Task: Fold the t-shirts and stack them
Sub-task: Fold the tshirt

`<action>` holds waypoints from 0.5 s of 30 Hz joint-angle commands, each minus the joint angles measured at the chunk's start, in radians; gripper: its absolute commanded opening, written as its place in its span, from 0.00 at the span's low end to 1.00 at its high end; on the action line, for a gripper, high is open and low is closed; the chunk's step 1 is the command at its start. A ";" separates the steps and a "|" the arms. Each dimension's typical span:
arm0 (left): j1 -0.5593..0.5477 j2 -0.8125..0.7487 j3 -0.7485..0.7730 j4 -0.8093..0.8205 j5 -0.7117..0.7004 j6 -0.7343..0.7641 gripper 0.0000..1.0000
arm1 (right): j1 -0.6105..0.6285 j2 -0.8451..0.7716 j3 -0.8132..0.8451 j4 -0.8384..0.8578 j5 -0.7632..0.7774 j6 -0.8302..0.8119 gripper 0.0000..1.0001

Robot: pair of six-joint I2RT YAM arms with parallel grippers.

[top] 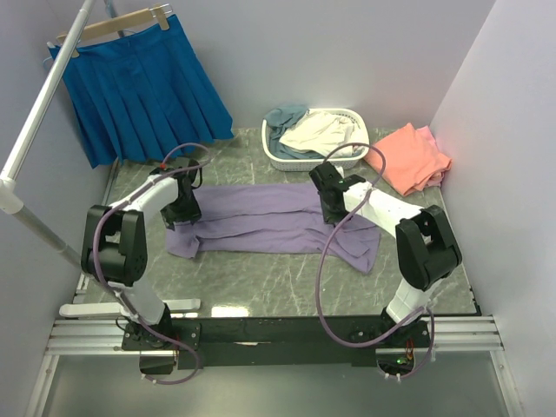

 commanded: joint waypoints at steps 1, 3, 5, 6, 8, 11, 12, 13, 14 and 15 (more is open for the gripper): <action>0.005 -0.063 0.028 0.001 -0.016 0.030 0.67 | -0.008 -0.050 0.077 -0.003 0.099 0.021 0.53; 0.005 -0.158 -0.043 0.012 0.032 0.019 0.74 | -0.008 -0.080 0.075 0.011 0.098 0.022 0.62; 0.004 -0.229 -0.122 0.033 0.128 0.033 0.76 | -0.008 -0.110 0.084 0.011 0.086 0.022 0.66; 0.005 -0.296 -0.149 0.041 0.160 0.045 0.78 | -0.007 -0.114 0.090 0.005 0.084 0.021 0.66; -0.005 -0.354 -0.210 0.067 0.254 0.065 0.81 | -0.010 -0.117 0.104 -0.006 0.072 0.021 0.68; -0.028 -0.414 -0.216 0.053 0.332 0.063 0.85 | -0.010 -0.123 0.101 -0.007 0.066 0.021 0.73; -0.028 -0.430 -0.221 0.049 0.340 0.045 0.86 | -0.008 -0.126 0.100 -0.009 0.055 0.019 0.73; -0.028 -0.431 -0.229 0.044 0.336 0.039 0.86 | -0.007 -0.133 0.098 -0.012 0.056 0.025 0.74; -0.028 -0.431 -0.245 0.037 0.333 0.033 0.86 | -0.007 -0.137 0.087 -0.016 0.055 0.027 0.76; -0.028 -0.421 -0.252 0.032 0.336 0.020 0.86 | -0.007 -0.145 0.081 -0.016 0.038 0.027 0.77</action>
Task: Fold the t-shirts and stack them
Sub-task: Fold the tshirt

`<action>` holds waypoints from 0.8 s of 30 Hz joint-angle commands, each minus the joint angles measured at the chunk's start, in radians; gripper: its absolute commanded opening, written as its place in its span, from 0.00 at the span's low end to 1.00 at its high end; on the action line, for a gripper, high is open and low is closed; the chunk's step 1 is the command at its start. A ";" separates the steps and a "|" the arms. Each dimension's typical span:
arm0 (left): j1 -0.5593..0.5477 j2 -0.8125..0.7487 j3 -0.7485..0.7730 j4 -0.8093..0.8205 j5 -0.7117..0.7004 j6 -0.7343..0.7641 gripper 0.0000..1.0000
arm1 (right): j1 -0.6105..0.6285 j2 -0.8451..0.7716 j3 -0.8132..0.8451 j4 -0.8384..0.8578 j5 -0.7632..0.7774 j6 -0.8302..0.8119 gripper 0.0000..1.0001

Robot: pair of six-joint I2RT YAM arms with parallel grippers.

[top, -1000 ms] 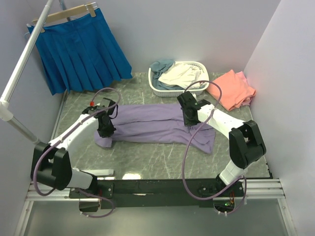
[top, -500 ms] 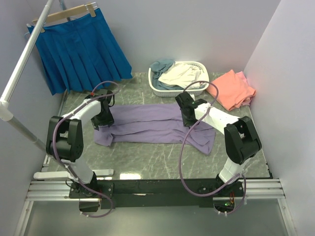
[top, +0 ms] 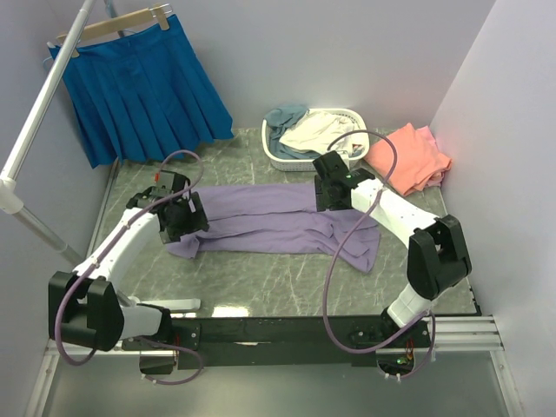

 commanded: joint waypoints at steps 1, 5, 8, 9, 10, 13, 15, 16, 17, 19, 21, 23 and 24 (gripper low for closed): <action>-0.007 0.004 -0.047 -0.002 0.084 -0.017 0.86 | -0.007 -0.075 0.004 -0.016 -0.028 0.018 0.77; -0.036 0.032 -0.084 -0.028 0.060 -0.060 0.84 | -0.007 -0.106 -0.054 0.003 -0.065 0.031 0.79; -0.047 0.036 -0.088 -0.033 0.058 -0.075 0.83 | -0.005 -0.106 -0.084 0.013 -0.075 0.035 0.79; -0.050 0.038 -0.091 -0.035 0.058 -0.083 0.82 | -0.005 -0.105 -0.087 0.012 -0.078 0.034 0.79; -0.055 0.043 -0.088 -0.033 0.023 -0.083 0.81 | -0.005 -0.097 -0.093 0.013 -0.081 0.034 0.79; -0.059 0.072 -0.073 -0.021 -0.017 -0.093 0.76 | -0.005 -0.097 -0.107 0.024 -0.095 0.029 0.80; -0.064 0.093 -0.078 0.005 -0.025 -0.101 0.71 | -0.005 -0.094 -0.110 0.027 -0.100 0.025 0.80; -0.068 0.113 -0.078 0.007 -0.047 -0.107 0.66 | -0.005 -0.094 -0.114 0.027 -0.101 0.025 0.80; -0.070 0.121 -0.079 0.008 -0.057 -0.116 0.64 | -0.005 -0.094 -0.114 0.027 -0.101 0.025 0.80; -0.084 0.138 -0.078 0.008 -0.080 -0.129 0.57 | -0.005 -0.099 -0.127 0.032 -0.101 0.025 0.80; -0.097 0.158 -0.072 0.008 -0.127 -0.142 0.56 | -0.005 -0.099 -0.133 0.036 -0.104 0.025 0.80; -0.114 0.179 -0.068 0.005 -0.170 -0.155 0.54 | -0.007 -0.095 -0.137 0.040 -0.108 0.026 0.80; -0.120 0.185 -0.067 0.004 -0.181 -0.158 0.53 | -0.005 -0.091 -0.139 0.040 -0.111 0.026 0.80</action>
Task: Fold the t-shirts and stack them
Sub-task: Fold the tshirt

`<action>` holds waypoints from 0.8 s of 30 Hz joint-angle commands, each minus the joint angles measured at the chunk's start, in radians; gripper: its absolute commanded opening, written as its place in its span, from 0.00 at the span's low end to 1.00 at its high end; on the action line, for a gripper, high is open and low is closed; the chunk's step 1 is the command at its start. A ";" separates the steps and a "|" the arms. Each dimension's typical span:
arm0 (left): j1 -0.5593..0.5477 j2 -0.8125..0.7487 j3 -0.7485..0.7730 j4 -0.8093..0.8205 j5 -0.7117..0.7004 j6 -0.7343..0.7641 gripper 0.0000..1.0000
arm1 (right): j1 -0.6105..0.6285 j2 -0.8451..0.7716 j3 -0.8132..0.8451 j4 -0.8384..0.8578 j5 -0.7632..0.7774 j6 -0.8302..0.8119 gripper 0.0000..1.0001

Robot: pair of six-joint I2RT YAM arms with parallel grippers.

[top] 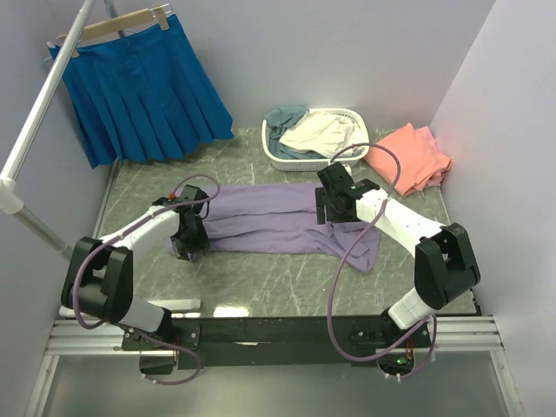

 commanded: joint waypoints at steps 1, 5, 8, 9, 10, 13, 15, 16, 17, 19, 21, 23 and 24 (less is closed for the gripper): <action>-0.040 0.031 0.029 0.009 -0.118 -0.043 0.49 | -0.007 -0.013 -0.016 0.024 -0.010 0.002 0.80; -0.063 0.071 0.037 -0.009 -0.194 -0.069 0.38 | -0.005 -0.010 -0.021 0.029 -0.014 0.001 0.80; -0.072 0.086 0.049 -0.022 -0.244 -0.077 0.31 | -0.005 -0.010 -0.023 0.032 -0.016 0.001 0.80; -0.074 0.089 0.052 -0.026 -0.253 -0.078 0.23 | -0.007 -0.012 -0.026 0.032 -0.016 0.001 0.80; -0.077 0.092 0.055 -0.028 -0.267 -0.078 0.20 | -0.007 -0.012 -0.027 0.035 -0.020 0.001 0.80; -0.081 0.089 0.065 -0.035 -0.279 -0.078 0.06 | -0.007 -0.009 -0.032 0.038 -0.025 0.001 0.81; -0.083 0.078 0.068 -0.037 -0.273 -0.068 0.01 | -0.007 -0.009 -0.035 0.041 -0.028 0.001 0.81; -0.085 0.074 0.080 -0.046 -0.270 -0.066 0.01 | -0.007 -0.006 -0.035 0.041 -0.028 0.001 0.80; -0.086 0.072 0.091 -0.052 -0.253 -0.049 0.01 | -0.005 -0.004 -0.035 0.041 -0.029 0.001 0.81; -0.086 0.069 0.133 -0.096 -0.241 -0.031 0.01 | -0.007 -0.006 -0.036 0.041 -0.029 0.001 0.81; -0.086 0.072 0.163 -0.133 -0.224 0.004 0.01 | -0.007 -0.007 -0.038 0.043 -0.031 -0.001 0.80; -0.085 0.078 0.207 -0.198 -0.239 0.021 0.02 | -0.007 -0.007 -0.038 0.044 -0.033 -0.004 0.81; -0.083 0.081 0.231 -0.218 -0.254 0.027 0.02 | -0.007 -0.003 -0.036 0.046 -0.033 -0.004 0.81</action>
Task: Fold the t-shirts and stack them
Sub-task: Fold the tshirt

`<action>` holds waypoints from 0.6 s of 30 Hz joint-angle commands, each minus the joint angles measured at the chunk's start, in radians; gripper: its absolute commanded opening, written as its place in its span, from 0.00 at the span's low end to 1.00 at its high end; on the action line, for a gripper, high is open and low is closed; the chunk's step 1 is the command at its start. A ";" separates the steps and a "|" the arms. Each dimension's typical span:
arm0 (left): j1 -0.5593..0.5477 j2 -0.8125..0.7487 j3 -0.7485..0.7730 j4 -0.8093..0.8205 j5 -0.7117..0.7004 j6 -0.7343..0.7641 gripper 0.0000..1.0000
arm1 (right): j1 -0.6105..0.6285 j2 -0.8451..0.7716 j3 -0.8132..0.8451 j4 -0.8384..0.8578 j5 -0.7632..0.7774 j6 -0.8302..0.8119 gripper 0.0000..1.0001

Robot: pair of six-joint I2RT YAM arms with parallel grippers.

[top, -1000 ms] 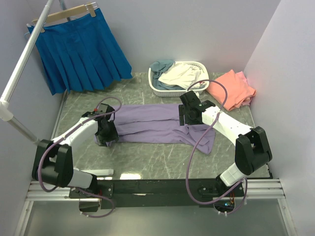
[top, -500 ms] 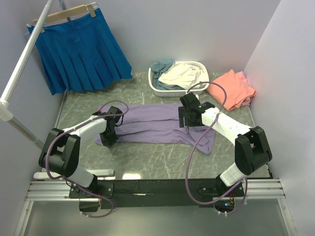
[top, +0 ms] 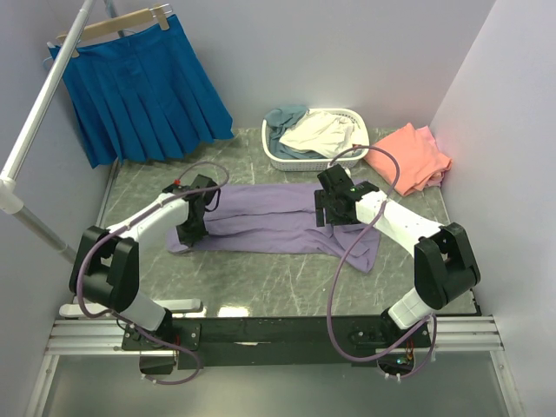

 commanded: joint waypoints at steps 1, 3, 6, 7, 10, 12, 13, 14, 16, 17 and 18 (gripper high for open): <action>0.004 -0.009 0.107 -0.126 -0.038 0.054 0.02 | -0.007 0.002 -0.001 0.022 -0.002 -0.004 0.80; 0.013 -0.006 0.139 -0.166 -0.061 0.076 0.03 | -0.007 0.005 -0.001 0.025 -0.005 -0.007 0.80; 0.033 0.008 0.179 -0.214 -0.118 0.097 0.03 | -0.007 0.008 -0.001 0.025 -0.005 -0.008 0.80; 0.044 0.015 0.190 -0.215 -0.122 0.105 0.03 | -0.007 0.010 -0.001 0.026 -0.007 -0.011 0.81; 0.064 0.044 0.219 -0.220 -0.162 0.113 0.01 | -0.007 0.014 0.001 0.028 -0.005 -0.017 0.80; 0.072 0.063 0.231 -0.219 -0.194 0.119 0.01 | -0.007 0.019 0.004 0.026 -0.005 -0.022 0.80; 0.078 0.084 0.236 -0.209 -0.207 0.140 0.01 | -0.007 0.019 0.002 0.029 -0.005 -0.024 0.80; 0.083 0.098 0.242 -0.206 -0.224 0.145 0.01 | -0.007 0.022 0.002 0.029 -0.005 -0.027 0.81; 0.092 0.153 0.268 -0.194 -0.239 0.168 0.04 | -0.007 0.026 0.002 0.032 -0.007 -0.030 0.80; 0.093 0.173 0.274 -0.189 -0.262 0.174 0.04 | -0.007 0.033 0.002 0.032 -0.007 -0.033 0.80; 0.095 0.190 0.280 -0.180 -0.270 0.183 0.05 | -0.005 0.037 0.005 0.031 -0.009 -0.034 0.81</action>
